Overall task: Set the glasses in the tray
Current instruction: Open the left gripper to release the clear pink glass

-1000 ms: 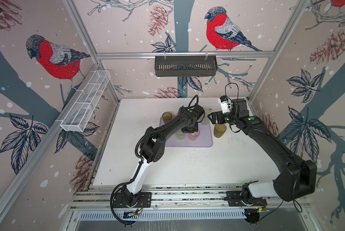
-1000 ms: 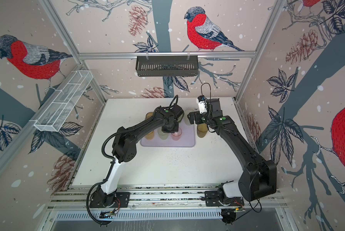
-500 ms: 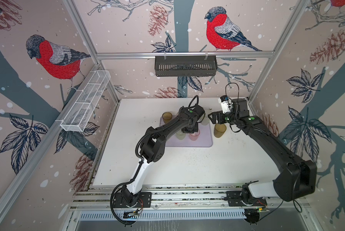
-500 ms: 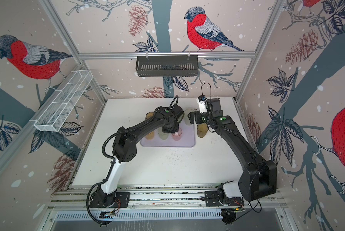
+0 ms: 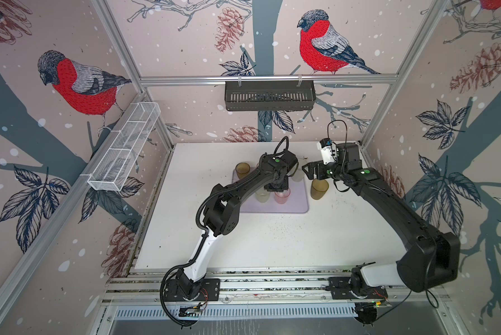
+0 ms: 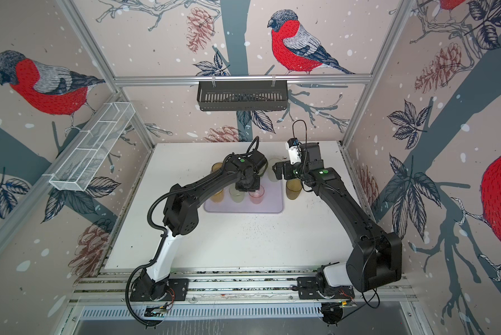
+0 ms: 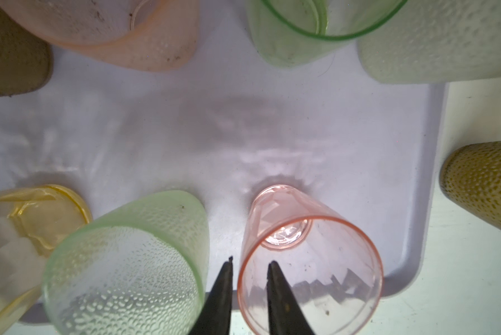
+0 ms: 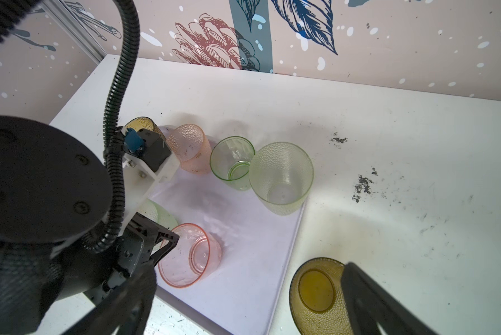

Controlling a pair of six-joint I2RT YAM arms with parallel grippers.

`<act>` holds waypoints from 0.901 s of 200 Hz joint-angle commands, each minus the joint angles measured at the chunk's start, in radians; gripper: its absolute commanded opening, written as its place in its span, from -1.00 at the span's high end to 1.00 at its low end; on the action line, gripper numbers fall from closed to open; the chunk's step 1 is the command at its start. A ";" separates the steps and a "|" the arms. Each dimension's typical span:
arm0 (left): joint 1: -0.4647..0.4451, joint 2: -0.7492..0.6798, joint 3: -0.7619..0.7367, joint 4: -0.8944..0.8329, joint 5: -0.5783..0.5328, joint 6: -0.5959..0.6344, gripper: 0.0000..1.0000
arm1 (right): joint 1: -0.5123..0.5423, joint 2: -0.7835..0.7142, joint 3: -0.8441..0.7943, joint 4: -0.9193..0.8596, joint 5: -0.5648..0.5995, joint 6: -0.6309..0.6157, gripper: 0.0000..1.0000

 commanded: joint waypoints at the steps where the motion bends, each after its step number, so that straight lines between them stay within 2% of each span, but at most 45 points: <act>1: -0.002 -0.002 0.025 -0.030 -0.025 -0.013 0.52 | 0.002 -0.009 0.006 0.027 0.001 0.009 -1.00; 115: -0.005 -0.063 0.068 -0.067 -0.058 -0.033 0.51 | 0.000 -0.035 0.009 0.002 0.016 0.006 -1.00; 180: -0.017 -0.131 0.038 -0.052 -0.067 -0.055 0.41 | 0.000 -0.067 0.008 -0.022 0.030 -0.001 -1.00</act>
